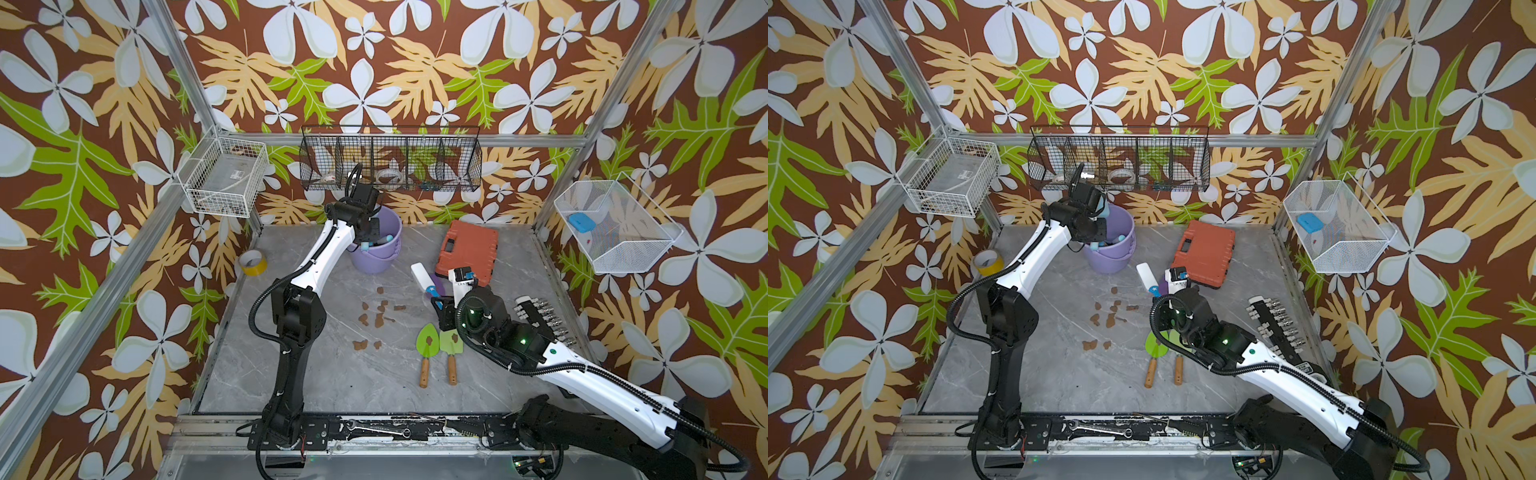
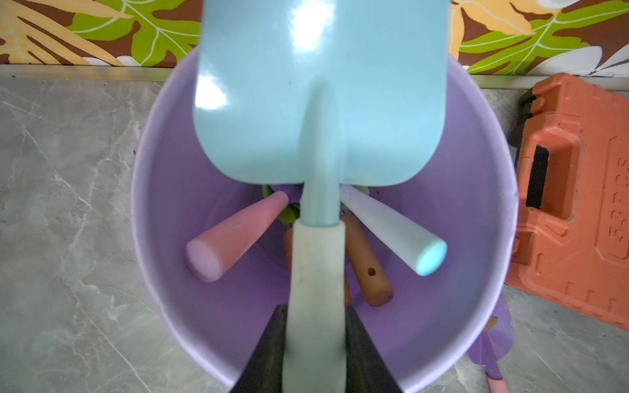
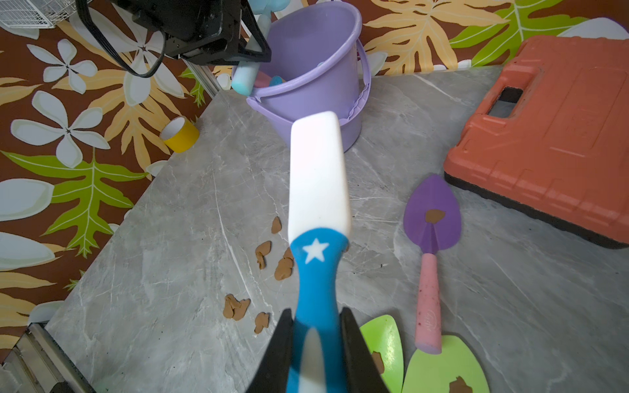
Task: Brush the soil off the hand trowel and place it into the bucket
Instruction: Place the hand trowel in the bucket.
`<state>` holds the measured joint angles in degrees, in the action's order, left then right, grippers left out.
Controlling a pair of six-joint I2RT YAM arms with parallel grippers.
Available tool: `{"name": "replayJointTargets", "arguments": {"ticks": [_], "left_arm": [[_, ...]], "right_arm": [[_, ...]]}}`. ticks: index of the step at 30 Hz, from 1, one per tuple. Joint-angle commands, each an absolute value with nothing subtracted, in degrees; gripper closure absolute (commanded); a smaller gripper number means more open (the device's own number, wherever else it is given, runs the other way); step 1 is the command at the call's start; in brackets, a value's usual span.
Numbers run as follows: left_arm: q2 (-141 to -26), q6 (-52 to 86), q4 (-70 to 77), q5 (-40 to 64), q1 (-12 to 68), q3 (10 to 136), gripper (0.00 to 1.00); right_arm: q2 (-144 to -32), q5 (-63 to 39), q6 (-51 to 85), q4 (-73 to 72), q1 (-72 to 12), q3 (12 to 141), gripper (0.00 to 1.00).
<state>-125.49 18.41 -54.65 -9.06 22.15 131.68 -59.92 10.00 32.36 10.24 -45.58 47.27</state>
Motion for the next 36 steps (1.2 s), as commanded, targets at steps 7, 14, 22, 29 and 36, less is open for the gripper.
{"name": "replayJointTargets", "arguments": {"ticks": [7, 14, 22, 29, 36], "left_arm": [[-114.76, 19.52, -46.48, -6.24, 21.97, 117.99, 1.0], [-113.0, 16.08, -50.6, -6.13, 21.93, 117.04, 1.0], [-124.09, 13.58, -60.69, -7.97, 21.82, 133.72, 1.0], [-124.64, 15.07, -58.0, -5.7, 21.8, 131.41, 0.8], [-124.04, 16.08, -56.55, -7.04, 21.76, 132.92, 0.31]], "right_arm": [[-60.37, 9.28, 32.49, 8.22, -45.59, 48.3, 1.0], [-60.95, 8.34, 31.92, 8.52, -45.57, 49.7, 1.0], [-60.29, 9.34, 31.54, 8.54, -45.62, 49.6, 1.0], [-60.11, 9.03, 31.97, 7.9, -45.6, 48.69, 1.0], [-60.39, 9.13, 31.56, 8.05, -45.61, 49.23, 1.0]]}}
